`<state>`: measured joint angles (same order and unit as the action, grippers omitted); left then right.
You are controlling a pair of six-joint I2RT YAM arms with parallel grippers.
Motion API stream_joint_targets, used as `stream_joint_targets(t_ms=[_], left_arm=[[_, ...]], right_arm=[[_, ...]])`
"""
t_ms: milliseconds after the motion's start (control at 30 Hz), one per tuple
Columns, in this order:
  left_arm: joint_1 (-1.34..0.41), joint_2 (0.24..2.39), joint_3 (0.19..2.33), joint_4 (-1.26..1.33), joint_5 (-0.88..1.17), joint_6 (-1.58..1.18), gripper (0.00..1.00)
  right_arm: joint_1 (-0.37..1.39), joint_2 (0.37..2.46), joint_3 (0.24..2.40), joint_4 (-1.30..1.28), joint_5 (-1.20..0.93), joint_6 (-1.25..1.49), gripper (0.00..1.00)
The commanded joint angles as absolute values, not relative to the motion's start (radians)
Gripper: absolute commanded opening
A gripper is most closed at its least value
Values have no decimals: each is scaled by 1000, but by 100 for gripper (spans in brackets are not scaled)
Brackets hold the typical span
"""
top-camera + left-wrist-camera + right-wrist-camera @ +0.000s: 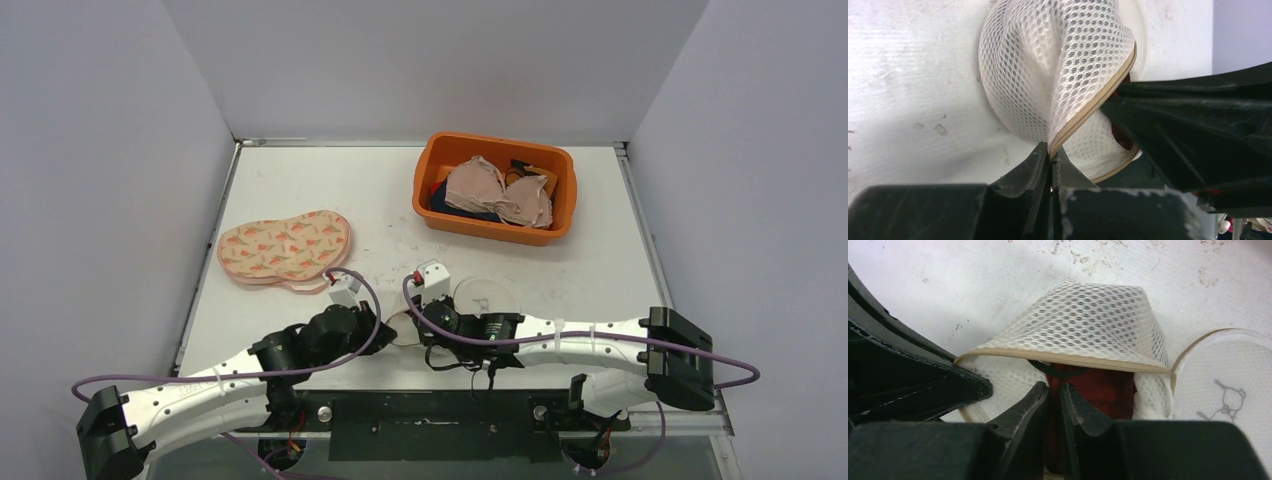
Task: Unzip the laundry bag and remove the bra
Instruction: Pick up the bra from the laundry bag.
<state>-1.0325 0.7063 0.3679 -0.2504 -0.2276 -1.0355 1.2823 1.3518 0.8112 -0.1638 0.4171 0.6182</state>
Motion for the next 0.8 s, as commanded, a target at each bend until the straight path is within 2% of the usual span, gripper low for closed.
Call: stream_joint_targets(t_ms=[0,233,367,433,767], left_arm=[[-1032,711,345,-298,-232,-1020,0],[-1034,717,341,-296,-225,-1020,0],[-1033,708,337,-298,-228,-1021,0],[-1034,708,335,-296,-229,-1022,0],[-1032,709,334,-292,-225,-1022,0]], right_arm=[[1246,1325,792,-144,453,607,19],[1240,1339,795,-133,437,606,28],[1241,1334,795,-120,421,603,48],[1247,1329,790,-105,413,598,54],[1283,1400,839,-118,397,566,61]])
